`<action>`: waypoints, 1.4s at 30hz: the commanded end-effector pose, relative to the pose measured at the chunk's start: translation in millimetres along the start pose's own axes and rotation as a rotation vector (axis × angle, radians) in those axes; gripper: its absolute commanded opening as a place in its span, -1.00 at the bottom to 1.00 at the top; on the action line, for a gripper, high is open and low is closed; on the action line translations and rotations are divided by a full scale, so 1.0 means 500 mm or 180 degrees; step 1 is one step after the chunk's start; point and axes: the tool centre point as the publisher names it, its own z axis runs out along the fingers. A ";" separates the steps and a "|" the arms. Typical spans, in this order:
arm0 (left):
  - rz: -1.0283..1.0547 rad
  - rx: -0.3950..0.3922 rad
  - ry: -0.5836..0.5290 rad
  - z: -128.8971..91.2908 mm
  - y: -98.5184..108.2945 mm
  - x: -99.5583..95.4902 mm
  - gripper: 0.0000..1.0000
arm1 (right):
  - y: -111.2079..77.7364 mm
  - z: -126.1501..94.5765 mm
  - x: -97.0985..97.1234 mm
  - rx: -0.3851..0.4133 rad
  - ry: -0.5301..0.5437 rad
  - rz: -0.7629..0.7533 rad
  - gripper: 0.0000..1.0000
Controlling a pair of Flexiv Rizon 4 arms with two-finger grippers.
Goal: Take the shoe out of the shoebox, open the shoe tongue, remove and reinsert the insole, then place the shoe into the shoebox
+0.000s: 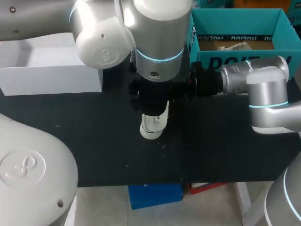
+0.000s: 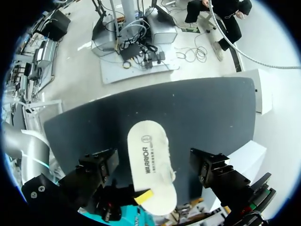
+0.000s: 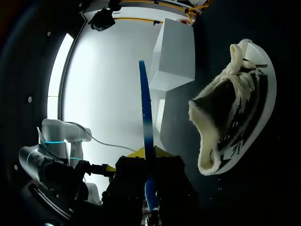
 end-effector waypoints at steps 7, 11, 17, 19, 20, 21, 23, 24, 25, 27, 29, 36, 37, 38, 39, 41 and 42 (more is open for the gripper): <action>-0.0006 -0.0009 -0.0010 -0.001 0.074 0.000 1.00 | 0.001 0.001 -0.001 0.0009 -0.0005 0.0004 -1.00; -0.0019 -0.0026 -0.0018 -0.001 0.109 0.000 1.00 | 0.001 0.001 -0.001 0.0009 -0.0005 0.0004 -1.00; -0.0024 -0.0041 -0.0057 0.003 0.169 0.002 1.00 | 0.001 0.001 -0.001 0.0009 -0.0005 0.0004 -1.00; -0.0037 -0.0043 -0.0068 0.005 0.193 0.004 1.00 | 0.001 0.001 -0.001 0.0009 -0.0005 0.0004 -1.00; -0.0046 -0.0058 -0.0069 0.004 0.204 0.004 1.00 | 0.001 0.001 -0.001 0.0009 -0.0005 0.0004 -1.00; -0.0050 -0.0065 -0.0067 0.004 0.216 0.004 1.00 | 0.001 0.001 -0.001 0.0009 -0.0005 0.0004 -1.00; -0.0051 -0.0070 -0.0078 0.004 0.240 0.004 1.00 | 0.001 0.001 -0.001 0.0009 -0.0005 0.0004 -1.00; -0.0054 -0.0074 -0.0081 0.003 0.250 0.004 1.00 | 0.001 0.001 -0.001 0.0009 -0.0005 0.0004 -1.00; -0.0057 -0.0092 -0.0084 0.003 0.260 0.005 1.00 | 0.001 0.001 -0.001 0.0009 -0.0005 0.0004 -1.00; -0.0057 -0.0101 -0.0089 0.004 0.279 0.005 1.00 | 0.001 0.001 -0.001 0.0009 -0.0005 0.0004 -1.00; -0.0059 -0.0109 -0.0087 0.007 0.296 0.007 1.00 | 0.001 0.001 -0.001 0.0009 -0.0005 0.0004 -1.00; -0.0106 -0.0095 -0.0085 0.023 0.348 0.023 1.00 | 0.001 0.001 -0.001 0.0009 -0.0005 0.0004 -1.00; -0.0114 -0.0082 -0.0089 0.025 0.356 0.026 1.00 | 0.001 0.001 -0.001 0.0009 -0.0005 0.0004 -1.00; -0.0115 -0.0079 -0.0089 0.026 0.362 0.028 1.00 | 0.001 0.001 -0.001 0.0009 -0.0005 0.0004 -1.00; -0.0119 -0.0089 -0.0079 0.026 0.368 0.030 1.00 | 0.001 0.001 -0.001 0.0009 -0.0005 0.0004 -1.00; -0.0127 -0.0068 -0.0108 0.028 0.383 0.036 1.00 | 0.001 0.001 -0.001 0.0009 -0.0005 0.0004 -1.00; -0.0149 -0.0075 -0.0101 0.028 0.390 0.039 1.00 | 0.001 0.001 -0.001 0.0009 -0.0005 0.0004 -1.00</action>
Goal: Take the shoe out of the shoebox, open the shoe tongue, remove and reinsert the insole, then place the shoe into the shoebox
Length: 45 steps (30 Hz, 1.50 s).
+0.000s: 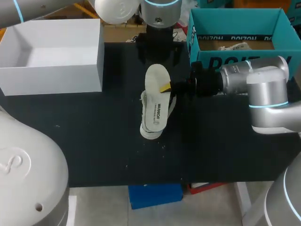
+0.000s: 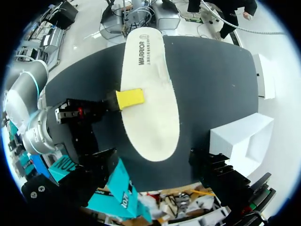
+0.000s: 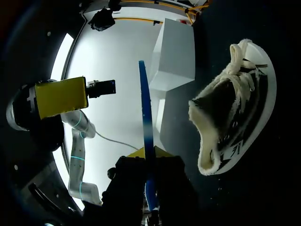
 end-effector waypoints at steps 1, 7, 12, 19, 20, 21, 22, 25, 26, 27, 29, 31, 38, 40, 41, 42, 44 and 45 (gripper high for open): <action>-0.0038 0.0034 0.0000 0.008 0.034 0.007 1.00 | 0.001 0.001 -0.001 0.0009 -0.0005 0.0004 -1.00; -0.0155 0.0035 -0.0030 0.012 0.058 0.019 1.00 | 0.001 0.001 -0.001 0.0009 -0.0005 0.0004 -1.00; -0.0184 0.0061 -0.0038 0.011 0.041 0.020 1.00 | 0.001 0.001 -0.001 0.0009 -0.0005 0.0004 -1.00; -0.0291 0.0115 -0.0027 -0.003 -0.025 0.027 1.00 | 0.001 0.001 -0.001 0.0009 -0.0005 0.0004 -1.00; -0.0325 0.0131 -0.0029 -0.005 -0.037 0.031 1.00 | 0.001 0.001 -0.001 0.0009 -0.0005 0.0004 -1.00; -0.0367 0.0133 -0.0019 -0.008 -0.049 0.034 1.00 | 0.001 0.001 -0.001 0.0009 -0.0005 0.0004 -1.00; -0.0394 0.0132 -0.0021 -0.010 -0.062 0.037 1.00 | 0.001 0.001 -0.001 0.0009 -0.0005 0.0004 -1.00; -0.0421 0.0170 -0.0020 -0.017 -0.109 0.043 1.00 | 0.001 0.001 -0.001 0.0009 -0.0005 0.0004 -1.00; -0.0424 0.0178 -0.0021 -0.019 -0.117 0.043 1.00 | 0.001 0.001 -0.001 0.0009 -0.0005 0.0004 -1.00; -0.0426 0.0183 -0.0021 -0.022 -0.132 0.044 1.00 | 0.001 0.001 -0.001 0.0009 -0.0005 0.0004 -1.00; -0.0433 0.0182 -0.0011 -0.028 -0.166 0.044 1.00 | 0.001 0.001 -0.001 0.0009 -0.0005 0.0004 -1.00; -0.0443 0.0188 -0.0005 -0.033 -0.196 0.043 1.00 | 0.001 0.001 -0.001 0.0009 -0.0005 0.0004 -1.00; -0.0451 0.0220 0.0012 -0.042 -0.293 0.036 1.00 | 0.001 0.001 -0.001 0.0009 -0.0005 0.0004 -1.00; -0.0444 0.0231 0.0026 -0.044 -0.317 0.032 1.00 | 0.001 0.001 -0.001 0.0009 -0.0005 0.0004 -1.00; -0.0434 0.0223 0.0040 -0.047 -0.328 0.030 1.00 | 0.001 0.001 -0.001 0.0009 -0.0005 0.0004 -1.00; -0.0430 0.0216 0.0045 -0.049 -0.336 0.030 1.00 | 0.001 0.001 -0.001 0.0009 -0.0005 0.0004 -1.00; -0.0433 0.0208 0.0038 -0.052 -0.351 0.031 1.00 | 0.001 0.001 -0.001 0.0009 -0.0005 0.0004 -1.00; -0.0435 0.0201 0.0033 -0.053 -0.359 0.031 1.00 | 0.001 0.001 -0.001 0.0009 -0.0005 0.0004 -1.00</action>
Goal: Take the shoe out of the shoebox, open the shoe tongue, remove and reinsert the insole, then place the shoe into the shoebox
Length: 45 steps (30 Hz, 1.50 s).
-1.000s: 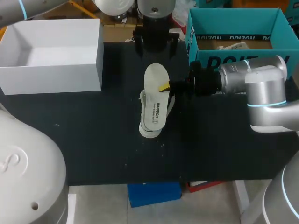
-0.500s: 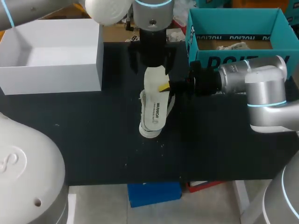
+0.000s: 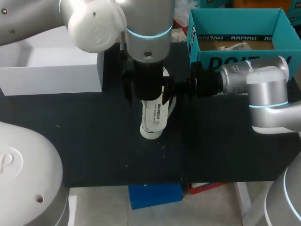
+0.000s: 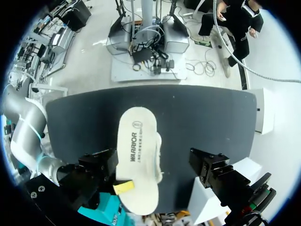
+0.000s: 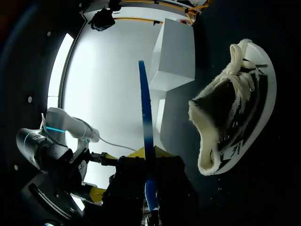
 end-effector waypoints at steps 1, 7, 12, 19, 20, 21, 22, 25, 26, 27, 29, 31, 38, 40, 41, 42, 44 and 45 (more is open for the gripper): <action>-0.0012 -0.0190 -0.0033 -0.003 -0.038 0.012 1.00 | 0.001 0.001 -0.001 0.0009 -0.0005 0.0004 -1.00; 0.0039 -0.0174 -0.0244 -0.012 -0.061 0.016 1.00 | 0.001 0.001 -0.001 0.0009 -0.0005 0.0004 -1.00; 0.0078 -0.0094 -0.0865 -0.023 -0.058 0.035 1.00 | 0.001 0.001 -0.001 0.0009 -0.0005 0.0004 -1.00; 0.0344 -0.0036 -0.1806 -0.030 -0.033 0.062 1.00 | 0.001 0.001 -0.001 0.0009 -0.0005 0.0004 -1.00; 0.0453 0.0013 -0.2007 -0.030 -0.029 0.065 1.00 | 0.001 0.001 -0.001 0.0009 -0.0005 0.0004 -1.00; 0.0541 0.0061 -0.2183 -0.030 -0.024 0.069 1.00 | 0.001 0.001 -0.001 0.0009 -0.0005 0.0004 -1.00; 0.0535 0.0059 -0.2283 -0.029 -0.021 0.072 1.00 | 0.001 0.001 -0.001 0.0009 -0.0005 0.0004 -1.00; 0.0911 0.0070 -0.2479 -0.029 -0.019 0.072 1.00 | 0.001 0.001 -0.001 0.0009 -0.0005 0.0004 -1.00; 0.0911 0.0070 -0.2479 -0.029 -0.019 0.072 1.00 | 0.001 0.001 -0.001 0.0009 -0.0005 0.0004 -1.00; 0.0911 0.0070 -0.2479 -0.029 -0.019 0.072 1.00 | 0.001 0.001 -0.001 0.0009 -0.0005 0.0004 -1.00; 0.0911 0.0070 -0.2479 -0.029 -0.019 0.072 1.00 | 0.001 0.001 -0.001 0.0009 -0.0005 0.0004 -1.00; 0.0911 0.0070 -0.2479 -0.029 -0.019 0.072 1.00 | 0.001 0.001 -0.001 0.0009 -0.0005 0.0004 -1.00; 0.0911 0.0070 -0.2479 -0.029 -0.019 0.072 1.00 | 0.001 0.001 -0.001 0.0009 -0.0005 0.0004 -1.00; 0.0911 0.0070 -0.2479 -0.029 -0.019 0.072 1.00 | 0.001 0.001 -0.001 0.0009 -0.0005 0.0004 -1.00; 0.0911 0.0070 -0.2478 -0.029 -0.019 0.072 1.00 | 0.001 0.001 -0.001 0.0009 -0.0005 0.0004 -1.00; 0.0806 0.0135 -0.2583 -0.023 -0.015 0.074 1.00 | 0.001 0.001 -0.001 0.0009 -0.0005 0.0004 -1.00; 0.0611 0.0324 -0.2816 -0.012 -0.010 0.077 1.00 | 0.001 0.001 -0.001 0.0009 -0.0005 0.0004 -1.00; 0.0510 0.0383 -0.2916 -0.009 -0.010 0.078 1.00 | 0.001 0.001 -0.001 0.0009 -0.0005 0.0004 -1.00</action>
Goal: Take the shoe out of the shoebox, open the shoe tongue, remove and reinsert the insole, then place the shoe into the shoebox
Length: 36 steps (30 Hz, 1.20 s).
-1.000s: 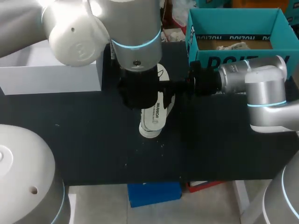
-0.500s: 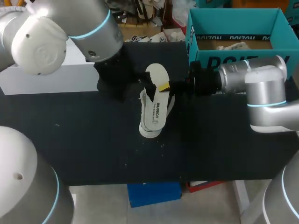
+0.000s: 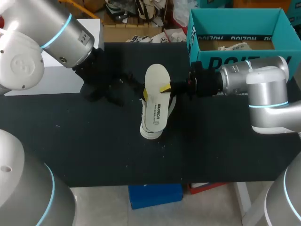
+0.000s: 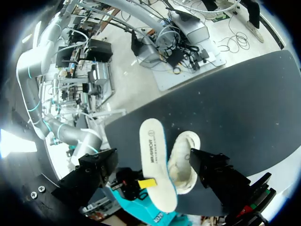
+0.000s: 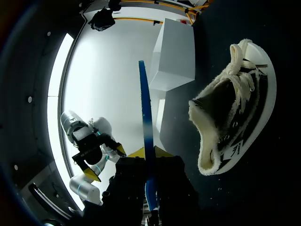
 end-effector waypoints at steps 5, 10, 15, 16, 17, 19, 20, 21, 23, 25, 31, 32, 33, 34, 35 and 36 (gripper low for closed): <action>-0.0663 0.0198 -0.1357 0.016 0.004 0.033 1.00 | 0.001 0.001 -0.001 0.0009 -0.0005 0.0004 -1.00; -0.0913 0.0153 -0.1959 0.009 0.008 0.040 1.00 | 0.001 0.001 -0.001 0.0009 -0.0005 0.0004 -1.00; -0.1112 0.0064 -0.2217 0.001 0.016 0.047 1.00 | 0.001 0.001 -0.001 0.0009 -0.0005 0.0004 -1.00; -0.1112 0.0064 -0.2217 0.001 0.016 0.047 1.00 | 0.001 0.001 -0.001 0.0009 -0.0005 0.0004 -1.00; -0.1112 0.0064 -0.2217 0.001 0.016 0.047 1.00 | 0.001 0.001 -0.001 0.0009 -0.0005 0.0004 -1.00; -0.1112 0.0064 -0.2217 0.001 0.016 0.047 1.00 | 0.001 0.001 -0.001 0.0009 -0.0005 0.0004 -1.00; -0.1112 0.0064 -0.2217 0.001 0.016 0.047 1.00 | 0.001 0.001 -0.001 0.0009 -0.0005 0.0004 -1.00; -0.1112 0.0064 -0.2217 0.001 0.016 0.047 1.00 | 0.001 0.001 -0.001 0.0009 -0.0005 0.0004 -1.00; -0.1112 0.0064 -0.2217 0.001 0.016 0.047 1.00 | 0.001 0.001 -0.001 0.0009 -0.0005 0.0004 -1.00; -0.1107 -0.0002 -0.2277 0.003 0.019 0.052 1.00 | 0.001 0.001 -0.001 0.0009 -0.0005 0.0004 -1.00; -0.0885 -0.0362 -0.2768 0.014 0.036 0.074 1.00 | 0.001 0.001 -0.001 0.0009 -0.0005 0.0004 -1.00; -0.0851 -0.0370 -0.2847 0.015 0.038 0.075 1.00 | 0.001 0.001 -0.001 0.0009 -0.0005 0.0004 -1.00; -0.0805 -0.0423 -0.2922 0.015 0.042 0.076 1.00 | 0.001 0.001 -0.001 0.0009 -0.0005 0.0004 -1.00; -0.0775 -0.0475 -0.2972 0.015 0.046 0.077 1.00 | 0.001 0.001 -0.001 0.0009 -0.0005 0.0004 -1.00; -0.0751 -0.0500 -0.3047 0.015 0.050 0.077 1.00 | 0.001 0.001 -0.001 0.0009 -0.0005 0.0004 -1.00; -0.0727 -0.0517 -0.3105 0.014 0.054 0.077 1.00 | 0.001 0.001 -0.001 0.0009 -0.0005 0.0004 -1.00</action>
